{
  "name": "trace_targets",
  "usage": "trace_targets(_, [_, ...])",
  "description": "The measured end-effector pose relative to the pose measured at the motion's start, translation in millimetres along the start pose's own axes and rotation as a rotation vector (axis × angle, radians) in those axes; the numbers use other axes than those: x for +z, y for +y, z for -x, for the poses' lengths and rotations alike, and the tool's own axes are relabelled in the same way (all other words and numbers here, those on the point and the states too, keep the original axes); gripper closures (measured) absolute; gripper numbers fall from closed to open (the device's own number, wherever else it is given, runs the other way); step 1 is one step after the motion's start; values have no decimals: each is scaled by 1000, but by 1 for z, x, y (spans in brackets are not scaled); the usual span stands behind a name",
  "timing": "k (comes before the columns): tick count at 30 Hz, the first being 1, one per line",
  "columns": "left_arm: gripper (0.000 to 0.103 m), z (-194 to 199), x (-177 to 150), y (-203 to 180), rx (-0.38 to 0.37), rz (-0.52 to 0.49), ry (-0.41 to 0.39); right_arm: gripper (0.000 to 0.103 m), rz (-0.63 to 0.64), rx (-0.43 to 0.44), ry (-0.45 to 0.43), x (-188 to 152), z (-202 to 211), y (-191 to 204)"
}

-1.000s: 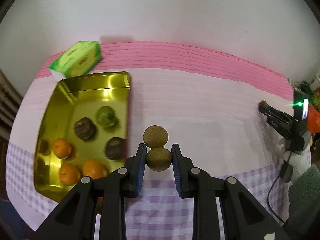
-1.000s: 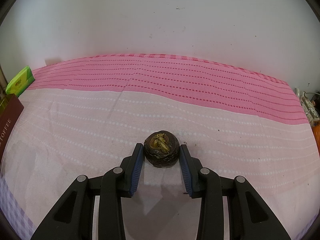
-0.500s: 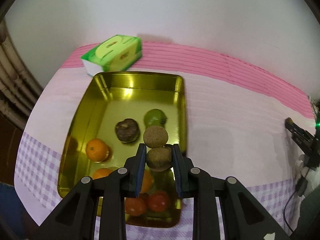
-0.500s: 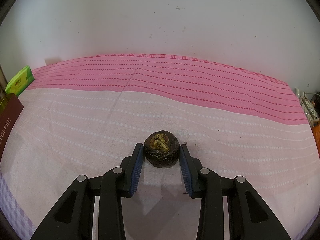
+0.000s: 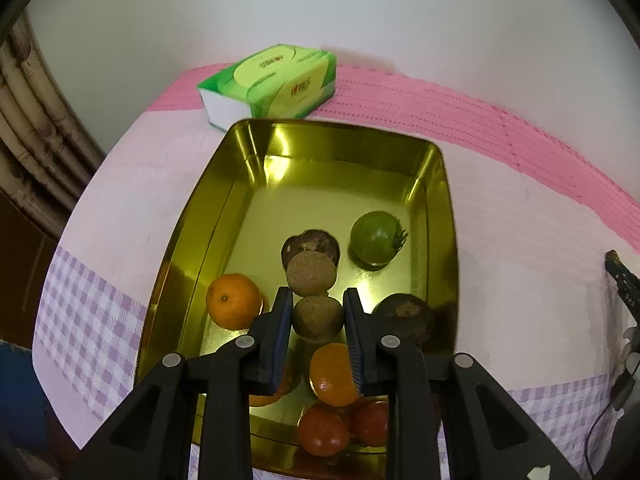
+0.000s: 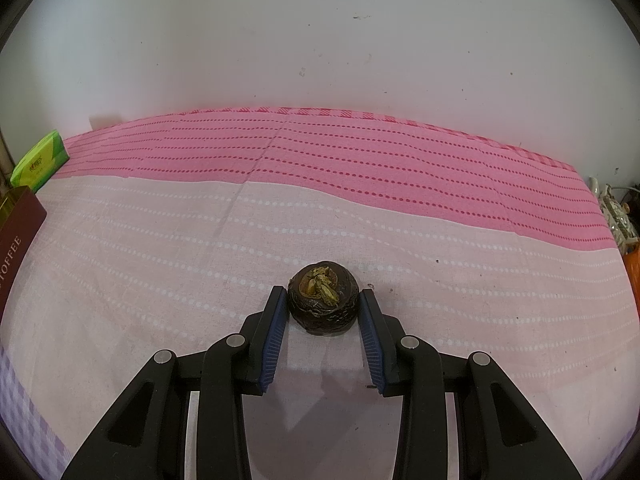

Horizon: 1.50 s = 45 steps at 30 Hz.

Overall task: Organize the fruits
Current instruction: 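Carry the two small olive-green fruits over the gold tin with the left gripper, then lower the small olive-green fruits into the tin and open the left gripper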

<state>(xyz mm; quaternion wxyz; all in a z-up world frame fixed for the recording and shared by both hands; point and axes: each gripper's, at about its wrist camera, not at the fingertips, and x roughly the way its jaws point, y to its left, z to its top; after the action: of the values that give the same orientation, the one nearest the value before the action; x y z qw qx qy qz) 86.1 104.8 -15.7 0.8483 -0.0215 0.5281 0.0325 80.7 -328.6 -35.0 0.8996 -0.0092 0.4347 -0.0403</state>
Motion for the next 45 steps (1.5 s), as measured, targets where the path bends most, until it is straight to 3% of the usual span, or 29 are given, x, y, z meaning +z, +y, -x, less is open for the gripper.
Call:
trace_targets(31, [80,-33,-5,9,50,9,78,65,-1,0,0,0,0,-1])
trace_targets(45, [68,-19,-7,6,70,-11,55,65,-6,6,0,0,0,-2])
